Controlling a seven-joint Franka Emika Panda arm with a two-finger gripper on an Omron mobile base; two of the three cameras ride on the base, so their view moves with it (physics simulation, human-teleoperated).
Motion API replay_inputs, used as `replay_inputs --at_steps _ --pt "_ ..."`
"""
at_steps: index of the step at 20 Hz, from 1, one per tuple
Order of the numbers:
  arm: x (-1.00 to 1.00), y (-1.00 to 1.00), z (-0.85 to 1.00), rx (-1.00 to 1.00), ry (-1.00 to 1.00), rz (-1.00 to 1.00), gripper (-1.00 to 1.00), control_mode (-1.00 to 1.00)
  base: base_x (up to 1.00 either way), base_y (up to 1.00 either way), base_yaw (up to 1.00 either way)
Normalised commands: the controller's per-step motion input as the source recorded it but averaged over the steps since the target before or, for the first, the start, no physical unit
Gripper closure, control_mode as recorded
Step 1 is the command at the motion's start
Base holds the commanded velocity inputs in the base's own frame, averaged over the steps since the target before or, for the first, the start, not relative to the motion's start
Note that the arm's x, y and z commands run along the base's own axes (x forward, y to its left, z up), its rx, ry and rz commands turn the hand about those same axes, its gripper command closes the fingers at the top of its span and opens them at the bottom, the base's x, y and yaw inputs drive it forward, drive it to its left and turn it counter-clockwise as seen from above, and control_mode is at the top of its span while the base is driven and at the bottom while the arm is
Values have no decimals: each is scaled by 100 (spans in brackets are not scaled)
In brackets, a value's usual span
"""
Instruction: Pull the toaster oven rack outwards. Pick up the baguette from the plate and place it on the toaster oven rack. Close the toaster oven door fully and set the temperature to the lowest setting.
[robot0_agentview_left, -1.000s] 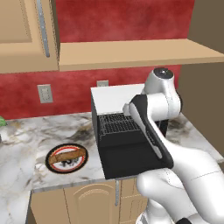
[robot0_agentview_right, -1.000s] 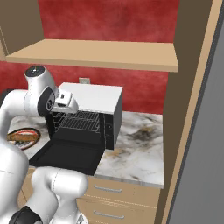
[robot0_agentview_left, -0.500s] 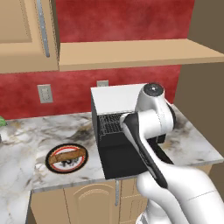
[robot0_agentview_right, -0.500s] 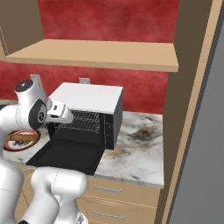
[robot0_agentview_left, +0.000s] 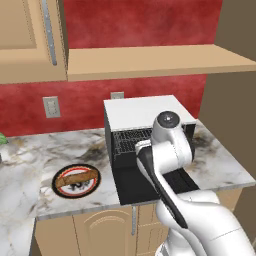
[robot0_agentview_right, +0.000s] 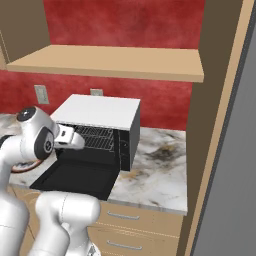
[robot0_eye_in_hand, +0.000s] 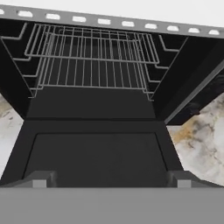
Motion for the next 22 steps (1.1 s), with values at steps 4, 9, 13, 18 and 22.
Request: replay_inputs --at_steps 4,9,13,18,22 --pt "30 0 -21 0 -10 -2 -100 -100 0 0 0" --pt "43 0 -9 0 -6 -2 -100 -100 0 0 0" --pt "46 6 -4 0 0 -4 -100 -100 0 0 0" --pt "45 16 -3 0 0 -7 -100 -100 0 0 0" --pt "36 9 -6 0 0 -3 -100 -100 0 0 0"
